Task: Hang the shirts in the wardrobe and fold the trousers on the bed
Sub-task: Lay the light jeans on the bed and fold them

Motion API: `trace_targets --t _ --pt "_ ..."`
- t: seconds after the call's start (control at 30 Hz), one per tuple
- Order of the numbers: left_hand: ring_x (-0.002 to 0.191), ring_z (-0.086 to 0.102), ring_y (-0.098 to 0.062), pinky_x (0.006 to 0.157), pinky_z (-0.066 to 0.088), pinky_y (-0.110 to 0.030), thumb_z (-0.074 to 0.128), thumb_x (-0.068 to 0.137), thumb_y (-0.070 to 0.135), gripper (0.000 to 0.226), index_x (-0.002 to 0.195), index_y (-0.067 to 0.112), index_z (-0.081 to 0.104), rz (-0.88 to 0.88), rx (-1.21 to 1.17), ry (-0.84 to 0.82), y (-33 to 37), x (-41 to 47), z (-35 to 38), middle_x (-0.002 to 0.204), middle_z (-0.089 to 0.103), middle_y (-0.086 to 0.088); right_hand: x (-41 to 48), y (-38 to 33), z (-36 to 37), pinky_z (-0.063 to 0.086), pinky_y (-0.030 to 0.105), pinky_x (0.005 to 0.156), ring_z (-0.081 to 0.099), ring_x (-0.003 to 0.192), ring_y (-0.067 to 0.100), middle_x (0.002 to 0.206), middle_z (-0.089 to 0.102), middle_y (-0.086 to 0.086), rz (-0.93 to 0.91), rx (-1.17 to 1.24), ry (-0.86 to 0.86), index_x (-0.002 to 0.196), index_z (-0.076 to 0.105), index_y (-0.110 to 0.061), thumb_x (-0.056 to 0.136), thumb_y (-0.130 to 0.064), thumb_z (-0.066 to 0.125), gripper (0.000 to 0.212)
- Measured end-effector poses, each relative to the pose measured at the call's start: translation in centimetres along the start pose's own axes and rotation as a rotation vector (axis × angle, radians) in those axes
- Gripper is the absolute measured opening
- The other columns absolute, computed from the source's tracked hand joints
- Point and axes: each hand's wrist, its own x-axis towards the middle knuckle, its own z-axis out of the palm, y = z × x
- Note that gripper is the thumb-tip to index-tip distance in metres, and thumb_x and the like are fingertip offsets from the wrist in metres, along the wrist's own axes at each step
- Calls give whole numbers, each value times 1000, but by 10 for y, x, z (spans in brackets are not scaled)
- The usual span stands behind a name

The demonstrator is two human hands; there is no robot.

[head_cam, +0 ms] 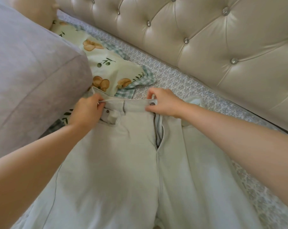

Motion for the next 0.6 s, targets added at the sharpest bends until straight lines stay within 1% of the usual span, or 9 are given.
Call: trace_targets --t 0.07,0.13,0.2,0.23,0.27,0.3,0.37,0.43,0.6 --pt "84 63 -28 70 51 -38 51 99 20 27 126 16 56 -144 -137 -47 5 5 10 94 68 -10 0 9 2 47 36 77 56 93 22 104 57 0 58 -228 71 108 49 -22 83 -38 73 38" --pt "90 59 -20 73 45 -32 54 99 29 55 150 26 33 -236 -244 -207 12 2 21 101 63 -2 -2 16 11 46 39 82 55 99 24 113 56 0 81 -318 149 115 47 -20 88 -43 66 40" --pt "110 57 -27 86 47 -37 51 98 44 71 156 33 12 -165 -72 -377 13 -7 34 116 61 -5 -10 20 21 47 38 76 56 94 22 112 55 0 121 -210 226 116 46 -18 94 -43 58 36" --pt "128 48 -33 101 41 -45 46 98 49 73 157 35 5 -111 73 -436 10 -11 41 138 52 -10 -16 23 25 47 37 73 56 91 22 110 55 1 140 -162 254 115 46 -17 97 -41 54 31" --pt "142 34 -33 111 30 -48 41 99 53 72 157 36 1 -75 212 -473 6 -15 47 155 34 -12 -24 27 29 46 37 71 57 88 22 109 56 1 152 -149 271 112 46 -17 99 -38 49 25" --pt "148 22 -31 117 21 -49 36 100 55 70 157 36 0 -73 304 -489 1 -18 49 163 18 -12 -33 32 33 46 37 69 57 86 22 107 57 2 161 -153 277 108 47 -17 100 -35 46 20" --pt "152 9 -27 120 12 -49 28 101 55 67 158 32 1 -128 371 -490 -6 -18 51 166 3 -9 -56 44 41 47 38 71 56 89 23 106 57 2 189 -173 246 104 47 -17 101 -32 43 16" --pt "153 3 -25 122 8 -48 23 102 53 65 158 30 -1 -169 407 -499 -8 -21 53 166 -2 -7 -83 60 46 48 41 79 52 100 25 112 54 3 229 -220 182 108 48 -17 100 -30 43 17" --pt "152 -1 -33 122 6 -51 23 105 37 59 158 27 0 -220 383 -426 14 -40 49 166 -2 -7 -156 89 58 42 39 90 45 110 26 122 50 4 222 -273 174 124 53 -15 98 -29 48 30"
